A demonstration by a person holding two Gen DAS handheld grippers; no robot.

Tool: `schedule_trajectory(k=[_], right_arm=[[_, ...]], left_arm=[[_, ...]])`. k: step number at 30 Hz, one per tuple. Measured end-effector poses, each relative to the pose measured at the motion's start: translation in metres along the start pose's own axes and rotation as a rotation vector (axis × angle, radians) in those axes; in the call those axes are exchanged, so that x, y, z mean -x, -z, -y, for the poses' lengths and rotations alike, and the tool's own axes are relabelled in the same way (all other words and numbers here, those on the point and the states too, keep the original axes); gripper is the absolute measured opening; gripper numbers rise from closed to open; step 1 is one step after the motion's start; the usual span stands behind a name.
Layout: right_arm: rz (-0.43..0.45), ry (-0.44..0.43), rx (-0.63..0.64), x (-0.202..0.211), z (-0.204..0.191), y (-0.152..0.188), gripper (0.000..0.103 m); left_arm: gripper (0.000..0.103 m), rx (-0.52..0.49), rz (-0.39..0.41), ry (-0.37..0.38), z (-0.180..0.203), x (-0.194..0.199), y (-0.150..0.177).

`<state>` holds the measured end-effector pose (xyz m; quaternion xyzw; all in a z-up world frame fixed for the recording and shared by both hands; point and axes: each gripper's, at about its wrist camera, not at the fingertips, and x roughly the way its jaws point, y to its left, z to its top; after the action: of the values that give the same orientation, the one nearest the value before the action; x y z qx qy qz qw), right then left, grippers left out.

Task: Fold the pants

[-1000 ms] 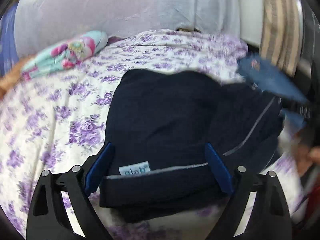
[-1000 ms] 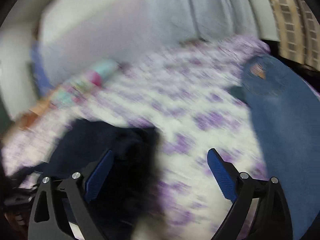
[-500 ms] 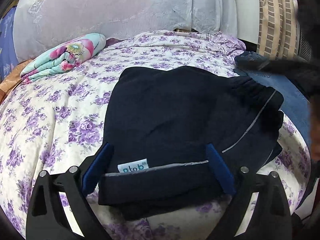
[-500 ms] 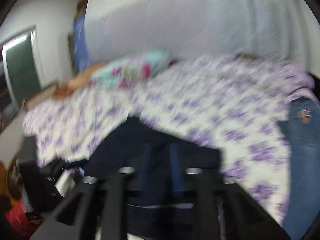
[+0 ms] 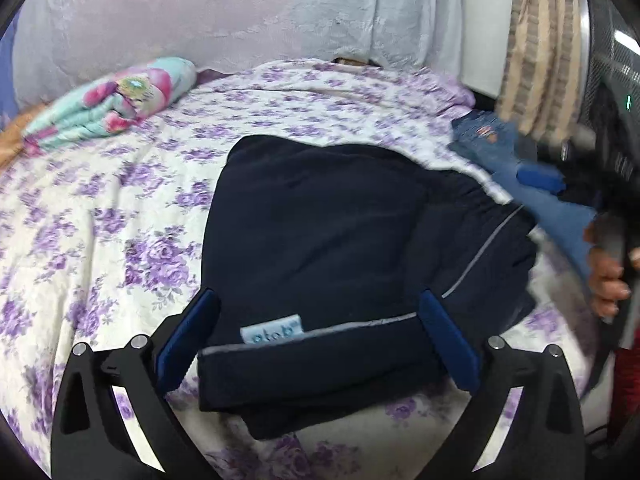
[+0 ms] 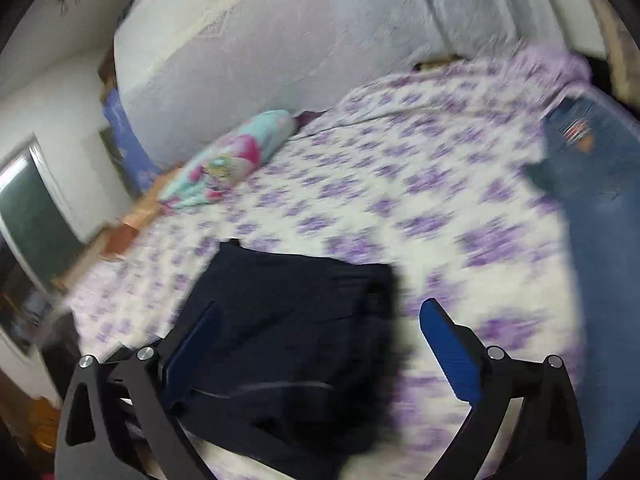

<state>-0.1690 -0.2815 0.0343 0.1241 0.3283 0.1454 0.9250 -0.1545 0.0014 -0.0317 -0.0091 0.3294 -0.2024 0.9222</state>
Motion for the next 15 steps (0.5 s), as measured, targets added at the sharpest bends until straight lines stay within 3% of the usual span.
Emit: schedule_trajectory(k=[4, 8, 10, 12, 13, 15], right_arm=[[-0.226, -0.103, -0.081, -0.034, 0.016, 0.009, 0.100], [-0.361, -0.185, -0.200, -0.084, 0.026, 0.023, 0.100], [-0.304, -0.170, -0.136, -0.093, 0.016, 0.021, 0.100], [-0.278, -0.115, -0.113, -0.098, 0.012, 0.020, 0.083], [-0.269, -0.103, -0.104, -0.096, 0.010, 0.018, 0.073], [-0.220, -0.082, -0.048, -0.081, 0.003, 0.017, 0.057]], left_arm=[[0.098, 0.140, -0.019, 0.073, -0.043, -0.002, -0.019], [0.098, 0.243, -0.103, 0.182, -0.072, -0.028, -0.037], [0.098, 0.232, -0.197, 0.264, -0.069, -0.054, -0.040], [0.097, 0.166, -0.261, 0.306, -0.057, -0.081, -0.041], [0.096, 0.141, -0.254, 0.278, -0.052, -0.086, -0.041], [0.074, 0.090, -0.235, 0.250, -0.044, -0.082, -0.048]])
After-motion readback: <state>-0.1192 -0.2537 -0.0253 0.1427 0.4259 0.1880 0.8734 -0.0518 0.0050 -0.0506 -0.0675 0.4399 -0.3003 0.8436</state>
